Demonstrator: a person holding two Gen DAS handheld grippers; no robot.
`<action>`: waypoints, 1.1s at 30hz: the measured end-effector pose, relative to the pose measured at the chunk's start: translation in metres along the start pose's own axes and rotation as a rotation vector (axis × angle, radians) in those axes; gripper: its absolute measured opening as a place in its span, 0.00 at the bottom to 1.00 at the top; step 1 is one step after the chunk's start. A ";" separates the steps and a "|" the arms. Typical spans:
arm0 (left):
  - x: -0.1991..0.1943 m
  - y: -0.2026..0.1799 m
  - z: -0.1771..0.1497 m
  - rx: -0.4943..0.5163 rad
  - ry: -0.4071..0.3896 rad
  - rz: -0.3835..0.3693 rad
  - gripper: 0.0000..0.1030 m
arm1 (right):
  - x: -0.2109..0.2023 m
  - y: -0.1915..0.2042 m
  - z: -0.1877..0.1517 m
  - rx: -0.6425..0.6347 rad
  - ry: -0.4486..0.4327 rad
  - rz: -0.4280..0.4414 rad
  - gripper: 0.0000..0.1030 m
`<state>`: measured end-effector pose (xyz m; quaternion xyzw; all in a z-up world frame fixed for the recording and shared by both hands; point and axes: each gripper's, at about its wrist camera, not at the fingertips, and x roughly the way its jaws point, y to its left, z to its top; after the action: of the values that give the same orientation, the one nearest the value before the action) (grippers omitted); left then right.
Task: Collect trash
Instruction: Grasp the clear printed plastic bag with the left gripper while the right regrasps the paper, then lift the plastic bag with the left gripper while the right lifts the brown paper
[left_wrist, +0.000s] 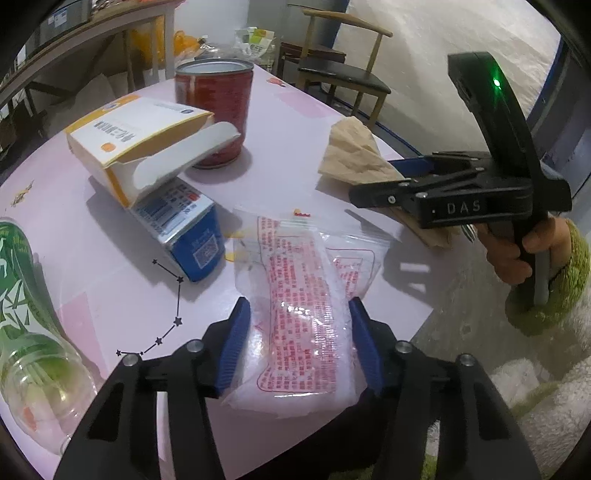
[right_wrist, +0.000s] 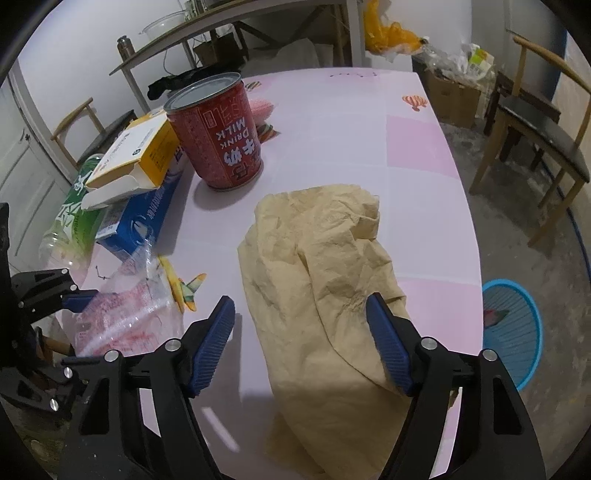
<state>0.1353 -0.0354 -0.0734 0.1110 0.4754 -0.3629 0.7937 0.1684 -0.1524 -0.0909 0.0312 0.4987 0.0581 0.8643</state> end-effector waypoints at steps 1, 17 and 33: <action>0.000 0.001 0.000 -0.003 -0.002 0.000 0.49 | 0.000 0.000 0.000 -0.001 -0.001 -0.005 0.64; -0.004 0.005 0.003 -0.061 -0.038 -0.015 0.33 | -0.003 -0.006 -0.002 0.020 0.006 -0.065 0.23; -0.012 0.004 -0.003 -0.061 -0.068 -0.045 0.28 | -0.006 -0.010 -0.003 0.089 -0.001 -0.082 0.04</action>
<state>0.1324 -0.0258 -0.0658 0.0638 0.4616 -0.3695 0.8040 0.1634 -0.1634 -0.0880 0.0490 0.5012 0.0003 0.8639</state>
